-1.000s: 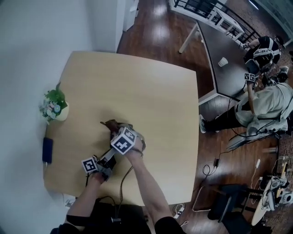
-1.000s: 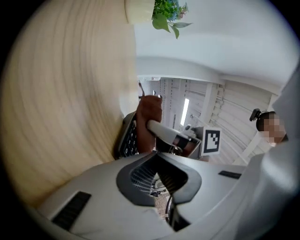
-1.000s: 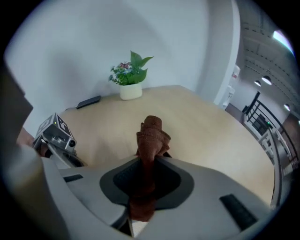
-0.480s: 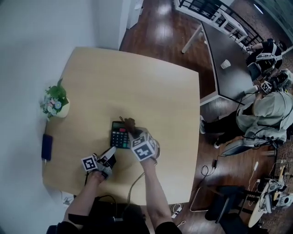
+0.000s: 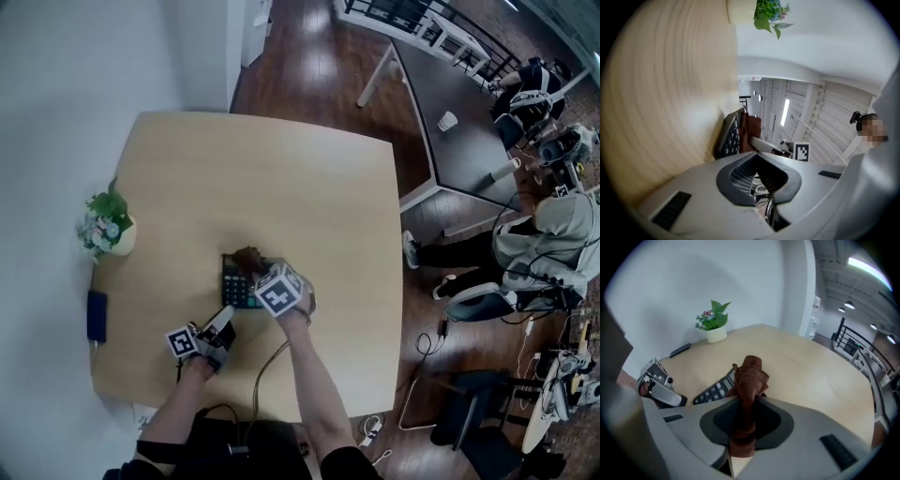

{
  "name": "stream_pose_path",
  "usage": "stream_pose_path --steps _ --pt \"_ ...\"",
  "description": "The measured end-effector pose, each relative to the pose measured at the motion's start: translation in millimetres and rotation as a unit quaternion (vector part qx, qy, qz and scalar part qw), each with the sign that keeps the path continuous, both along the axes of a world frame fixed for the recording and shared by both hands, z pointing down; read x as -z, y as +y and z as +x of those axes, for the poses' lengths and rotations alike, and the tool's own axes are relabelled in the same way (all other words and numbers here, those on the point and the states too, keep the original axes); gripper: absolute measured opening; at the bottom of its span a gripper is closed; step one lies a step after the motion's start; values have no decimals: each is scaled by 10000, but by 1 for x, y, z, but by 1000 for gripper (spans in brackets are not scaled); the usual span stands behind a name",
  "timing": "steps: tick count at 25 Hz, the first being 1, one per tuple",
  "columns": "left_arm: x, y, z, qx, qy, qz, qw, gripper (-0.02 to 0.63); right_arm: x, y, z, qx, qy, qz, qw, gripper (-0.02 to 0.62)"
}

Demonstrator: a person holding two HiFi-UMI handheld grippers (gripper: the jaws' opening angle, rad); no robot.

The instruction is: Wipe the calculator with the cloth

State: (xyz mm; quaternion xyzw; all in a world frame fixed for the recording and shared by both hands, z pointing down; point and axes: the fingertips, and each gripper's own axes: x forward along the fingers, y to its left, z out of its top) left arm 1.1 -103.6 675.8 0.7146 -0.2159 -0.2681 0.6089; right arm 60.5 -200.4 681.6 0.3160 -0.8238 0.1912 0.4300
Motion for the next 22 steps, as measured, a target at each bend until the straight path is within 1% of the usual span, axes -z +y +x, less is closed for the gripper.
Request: stream_pose_path --steps 4,6,7,8,9,11,12,13,15,16,18,19,20,22 --pt "1 0 -2 -7 10 44 10000 11 -13 5 84 -821 362 -77 9959 66" --pt "3 1 -3 22 -15 73 10000 5 -10 16 107 -1049 432 -165 9934 66" --pt "5 3 -3 60 -10 79 10000 5 -4 21 108 -1037 397 -184 9937 66" --pt "7 6 -5 113 12 69 9999 3 5 25 100 -896 343 -139 9953 66" --pt "7 10 -8 179 38 39 9998 3 14 25 85 -620 281 -5 9977 66" --pt "6 19 -18 330 59 -21 9994 3 34 17 36 181 192 506 9984 66" --pt "5 23 -23 402 64 -32 9992 3 44 9 9 606 244 832 9944 66" --pt "5 27 -28 461 71 -33 9989 3 49 2 -15 1010 404 1152 9874 66" --pt "4 34 -35 566 91 -46 9983 2 45 -10 -50 1716 956 1615 9671 66" --pt "4 37 -40 626 116 -61 9980 2 35 -11 -61 2018 1251 1687 9566 66" --pt "3 41 -50 749 191 -113 9969 2 4 -1 -73 2550 1734 1571 9382 66" --pt "1 43 -54 803 225 -144 9964 2 -8 9 -76 2751 1881 1491 9310 66" --pt "0 44 -57 847 255 -167 9959 2 -16 21 -77 2878 1959 1439 9263 66" --pt "-2 44 -62 898 298 -201 9953 2 -21 43 -78 2962 1993 1369 9240 66"
